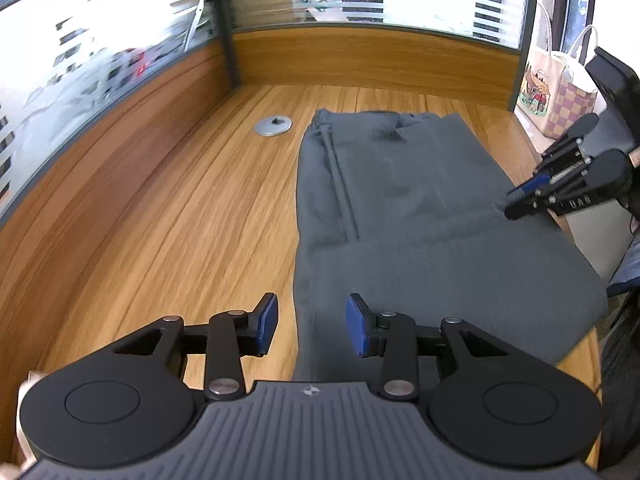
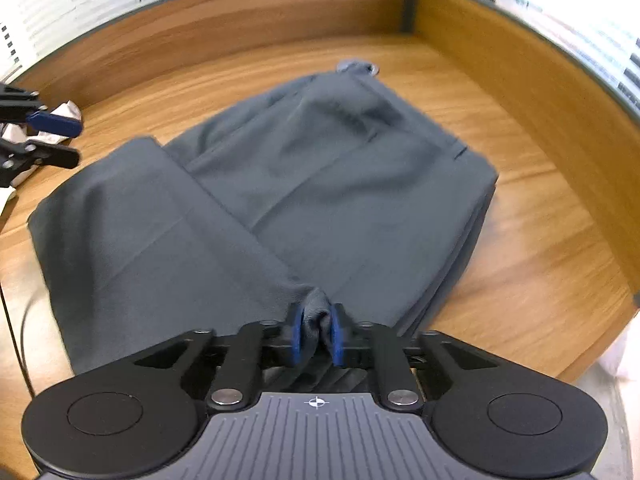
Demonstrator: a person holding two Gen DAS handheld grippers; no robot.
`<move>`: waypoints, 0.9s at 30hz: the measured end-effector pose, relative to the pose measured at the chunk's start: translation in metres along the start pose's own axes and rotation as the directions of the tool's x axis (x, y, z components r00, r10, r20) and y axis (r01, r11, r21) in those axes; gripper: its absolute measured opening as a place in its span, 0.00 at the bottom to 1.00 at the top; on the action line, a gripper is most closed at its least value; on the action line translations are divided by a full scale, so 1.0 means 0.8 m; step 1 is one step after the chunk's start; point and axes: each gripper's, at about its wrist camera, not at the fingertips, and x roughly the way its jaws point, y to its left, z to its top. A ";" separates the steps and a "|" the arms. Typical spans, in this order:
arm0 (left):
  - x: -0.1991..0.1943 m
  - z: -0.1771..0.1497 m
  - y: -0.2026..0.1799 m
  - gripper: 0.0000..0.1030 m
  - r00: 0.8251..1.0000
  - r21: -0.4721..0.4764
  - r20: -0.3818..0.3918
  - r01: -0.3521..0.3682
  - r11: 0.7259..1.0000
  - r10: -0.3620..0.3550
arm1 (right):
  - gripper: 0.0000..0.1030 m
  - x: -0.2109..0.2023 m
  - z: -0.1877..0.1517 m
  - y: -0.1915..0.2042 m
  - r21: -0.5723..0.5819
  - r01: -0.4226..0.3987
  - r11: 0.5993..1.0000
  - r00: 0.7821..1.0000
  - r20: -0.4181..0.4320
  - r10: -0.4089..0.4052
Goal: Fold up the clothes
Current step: 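Lift the hem with both grippers and fold it over onto the trousers, then grasp the folded trouser edge with the right gripper while the left gripper grasps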
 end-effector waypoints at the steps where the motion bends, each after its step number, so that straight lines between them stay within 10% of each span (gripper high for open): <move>1: -0.005 -0.006 -0.001 0.41 1.000 -0.005 -0.003 -0.002 1.000 0.002 | 0.13 -0.006 0.000 0.003 -0.010 0.003 1.000 1.000 0.001 -0.003; 18: -0.020 -0.052 -0.034 0.25 0.998 -0.038 0.022 0.056 0.998 -0.055 | 0.23 -0.077 -0.013 0.044 -0.071 0.156 0.985 0.976 0.164 -0.143; 27: 0.037 -0.064 -0.041 0.28 0.997 -0.003 -0.071 0.028 1.000 -0.028 | 0.23 -0.024 -0.047 0.048 -0.030 0.101 0.994 0.994 0.048 -0.099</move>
